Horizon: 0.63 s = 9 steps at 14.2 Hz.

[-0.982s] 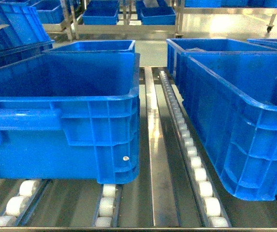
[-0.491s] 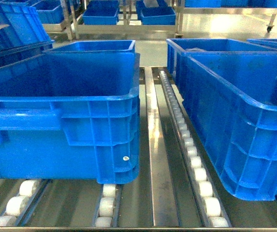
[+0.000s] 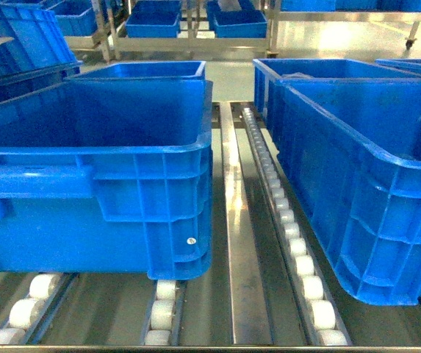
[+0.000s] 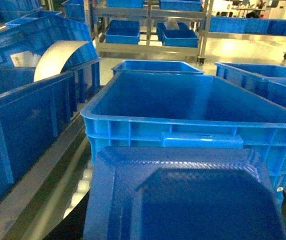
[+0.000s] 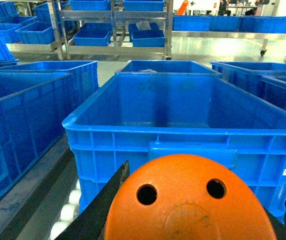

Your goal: Sort blue parts and orange caps into right shelf containers

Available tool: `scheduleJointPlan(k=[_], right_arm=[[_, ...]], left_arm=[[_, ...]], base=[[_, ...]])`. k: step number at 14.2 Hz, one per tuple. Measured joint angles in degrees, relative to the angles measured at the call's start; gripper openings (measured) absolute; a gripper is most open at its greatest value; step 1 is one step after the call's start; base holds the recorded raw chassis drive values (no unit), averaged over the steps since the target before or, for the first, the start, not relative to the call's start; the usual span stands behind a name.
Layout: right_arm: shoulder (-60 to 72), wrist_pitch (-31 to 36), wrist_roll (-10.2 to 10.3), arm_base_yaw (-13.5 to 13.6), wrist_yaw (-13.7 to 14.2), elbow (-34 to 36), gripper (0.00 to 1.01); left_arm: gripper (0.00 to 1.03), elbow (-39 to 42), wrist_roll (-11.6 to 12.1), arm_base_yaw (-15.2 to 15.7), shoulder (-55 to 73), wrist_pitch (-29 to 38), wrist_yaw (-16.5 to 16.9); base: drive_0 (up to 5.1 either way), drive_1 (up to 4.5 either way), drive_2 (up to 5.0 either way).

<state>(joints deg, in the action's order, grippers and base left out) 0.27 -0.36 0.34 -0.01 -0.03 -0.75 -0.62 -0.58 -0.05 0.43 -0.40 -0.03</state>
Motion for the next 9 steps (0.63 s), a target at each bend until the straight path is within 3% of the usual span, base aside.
scheduleJointPlan(k=[9], right_arm=[[0.00, 0.00, 0.00, 0.00, 0.00, 0.00, 0.43]], left_arm=[[0.41, 0.00, 0.02, -0.02, 0.00, -0.02, 0.00]], base=[[0.0, 0.00, 0.0]])
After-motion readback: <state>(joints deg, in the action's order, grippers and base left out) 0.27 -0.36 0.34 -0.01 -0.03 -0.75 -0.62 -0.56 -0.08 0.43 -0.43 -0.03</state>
